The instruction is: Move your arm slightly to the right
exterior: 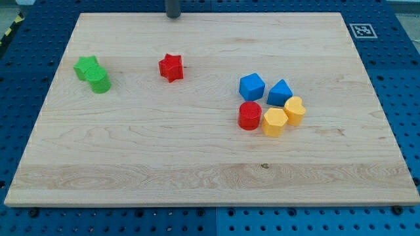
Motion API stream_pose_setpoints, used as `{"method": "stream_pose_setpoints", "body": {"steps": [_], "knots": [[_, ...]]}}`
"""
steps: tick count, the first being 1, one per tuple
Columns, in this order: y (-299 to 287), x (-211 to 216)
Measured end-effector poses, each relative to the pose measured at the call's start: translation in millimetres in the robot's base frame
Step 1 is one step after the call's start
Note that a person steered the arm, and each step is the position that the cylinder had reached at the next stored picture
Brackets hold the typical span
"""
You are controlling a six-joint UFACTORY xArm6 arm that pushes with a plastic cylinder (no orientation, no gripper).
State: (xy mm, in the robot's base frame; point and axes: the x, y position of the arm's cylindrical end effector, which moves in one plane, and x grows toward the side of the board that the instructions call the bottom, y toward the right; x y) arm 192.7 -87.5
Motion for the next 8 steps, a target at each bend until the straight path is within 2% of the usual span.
{"method": "stream_pose_setpoints", "body": {"steps": [8], "knots": [[4.3,-0.9]]}}
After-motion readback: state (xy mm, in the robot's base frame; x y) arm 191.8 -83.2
